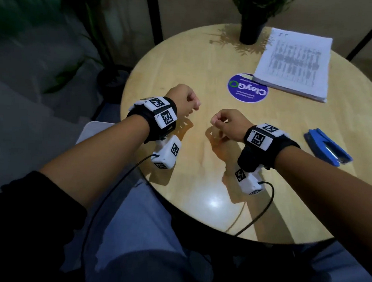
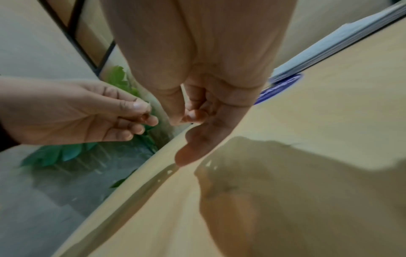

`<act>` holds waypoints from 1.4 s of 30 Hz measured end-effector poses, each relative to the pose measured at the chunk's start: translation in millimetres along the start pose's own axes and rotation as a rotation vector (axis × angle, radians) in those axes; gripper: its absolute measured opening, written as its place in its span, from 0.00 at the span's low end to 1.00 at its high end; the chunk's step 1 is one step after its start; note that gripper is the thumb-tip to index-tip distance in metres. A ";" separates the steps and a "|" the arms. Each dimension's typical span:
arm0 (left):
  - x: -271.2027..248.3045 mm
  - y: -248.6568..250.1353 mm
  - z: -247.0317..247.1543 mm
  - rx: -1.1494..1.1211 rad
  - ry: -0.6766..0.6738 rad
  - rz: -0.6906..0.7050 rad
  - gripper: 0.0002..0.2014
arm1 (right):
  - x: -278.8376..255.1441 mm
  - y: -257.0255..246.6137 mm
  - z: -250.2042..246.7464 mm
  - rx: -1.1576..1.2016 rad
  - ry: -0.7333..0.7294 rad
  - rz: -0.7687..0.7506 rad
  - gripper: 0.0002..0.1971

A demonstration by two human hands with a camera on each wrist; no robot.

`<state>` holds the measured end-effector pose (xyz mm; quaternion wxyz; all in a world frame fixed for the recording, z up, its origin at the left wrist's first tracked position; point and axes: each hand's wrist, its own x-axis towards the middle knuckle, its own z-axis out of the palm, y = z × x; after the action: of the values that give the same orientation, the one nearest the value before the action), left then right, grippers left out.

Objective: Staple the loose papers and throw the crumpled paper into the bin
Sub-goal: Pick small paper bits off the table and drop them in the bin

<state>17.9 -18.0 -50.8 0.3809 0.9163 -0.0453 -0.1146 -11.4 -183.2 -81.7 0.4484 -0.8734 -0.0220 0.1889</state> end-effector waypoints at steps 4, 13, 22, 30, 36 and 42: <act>-12.8 -41.5 -49.5 -0.042 0.105 -0.043 0.15 | 23.9 -52.6 36.2 0.058 -0.098 -0.085 0.07; -56.9 -157.0 -127.2 -0.088 0.229 -0.218 0.12 | 85.3 -143.5 126.7 -0.139 -0.256 -0.251 0.13; -81.7 -250.6 -119.1 -0.298 0.307 -0.409 0.15 | 130.1 -194.0 200.7 -0.510 -0.444 -0.335 0.05; -79.7 -278.7 -116.2 -0.285 0.302 -0.476 0.11 | 153.7 -201.6 240.5 -0.688 -0.609 -0.318 0.05; -78.0 -297.2 -118.5 -0.225 0.268 -0.553 0.12 | 158.4 -202.4 256.3 -0.846 -0.650 -0.365 0.09; -81.8 -301.4 -116.6 -0.133 0.225 -0.572 0.15 | 165.0 -198.0 262.5 -0.807 -0.669 -0.348 0.09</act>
<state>-34.2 288.8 -170.3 0.3951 0.8719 0.2644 -0.1176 75.8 172.7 -114.4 0.0713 -0.8518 -0.3778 0.3559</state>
